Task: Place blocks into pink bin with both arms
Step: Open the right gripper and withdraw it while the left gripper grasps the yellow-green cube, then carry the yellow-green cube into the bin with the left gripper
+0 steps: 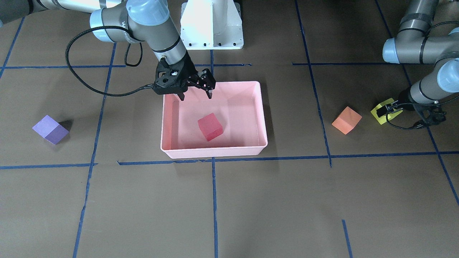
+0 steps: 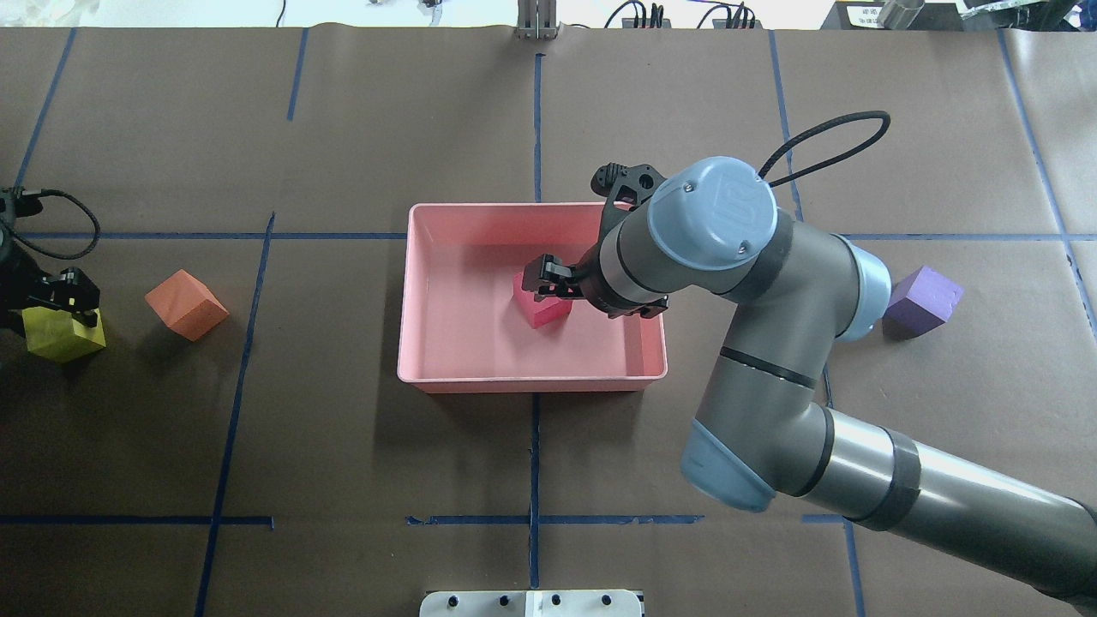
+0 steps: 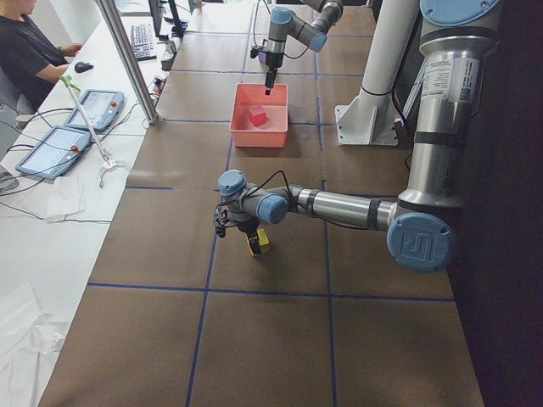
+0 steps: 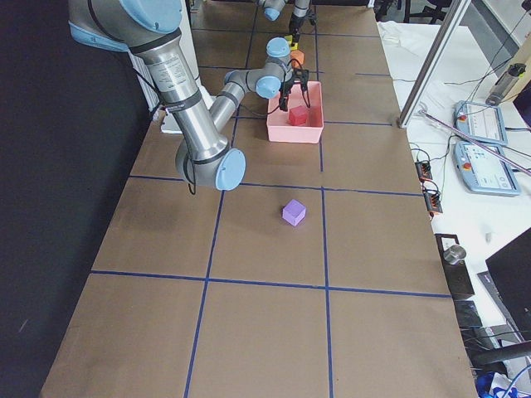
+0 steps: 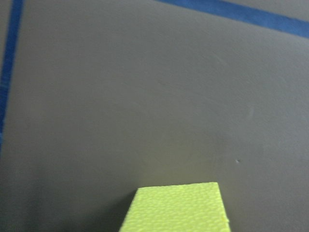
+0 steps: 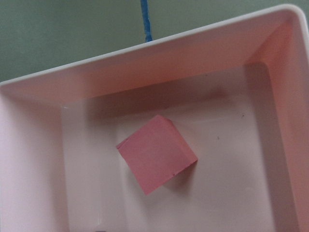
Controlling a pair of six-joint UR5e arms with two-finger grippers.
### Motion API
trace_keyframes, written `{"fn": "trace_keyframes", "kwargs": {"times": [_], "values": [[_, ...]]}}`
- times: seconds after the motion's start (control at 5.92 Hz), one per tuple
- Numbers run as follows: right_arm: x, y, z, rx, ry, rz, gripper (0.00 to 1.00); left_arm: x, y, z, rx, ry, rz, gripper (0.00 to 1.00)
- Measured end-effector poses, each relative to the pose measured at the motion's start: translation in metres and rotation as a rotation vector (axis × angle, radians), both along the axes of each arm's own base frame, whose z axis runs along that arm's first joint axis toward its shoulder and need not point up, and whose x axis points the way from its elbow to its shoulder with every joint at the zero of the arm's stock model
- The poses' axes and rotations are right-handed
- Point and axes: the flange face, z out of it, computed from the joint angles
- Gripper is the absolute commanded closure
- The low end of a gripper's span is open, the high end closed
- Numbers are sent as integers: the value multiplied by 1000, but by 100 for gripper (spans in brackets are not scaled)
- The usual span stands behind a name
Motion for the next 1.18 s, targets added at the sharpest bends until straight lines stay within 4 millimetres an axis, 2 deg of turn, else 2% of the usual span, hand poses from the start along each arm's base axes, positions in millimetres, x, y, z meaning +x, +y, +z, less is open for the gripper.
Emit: {"fn": "trace_keyframes", "kwargs": {"times": [0.17, 0.34, 0.51, 0.68, 0.85, 1.01, 1.18], "values": [[46, 3, 4, 5, -33, 9, 0, 4, 1, -12, 26, 16, 7, 98], [96, -2, 21, -18, -47, 16, 0, 0, 5, -50, 88, 53, 6, 98], [133, -11, 45, -50, -38, 32, 0, -13, 21, -111, 166, 100, -3, 98], [160, -21, 69, -68, -10, 61, 0, -22, 39, -183, 199, 141, -40, 95], [182, -33, 97, -64, 35, 81, 0, -9, 44, -259, 179, 193, -114, 95], [206, -42, 130, -19, 98, 69, 0, 39, 50, -332, 123, 262, -167, 95], [233, -52, 162, 37, 163, 40, 0, 94, 61, -388, 80, 306, -201, 95]]}}
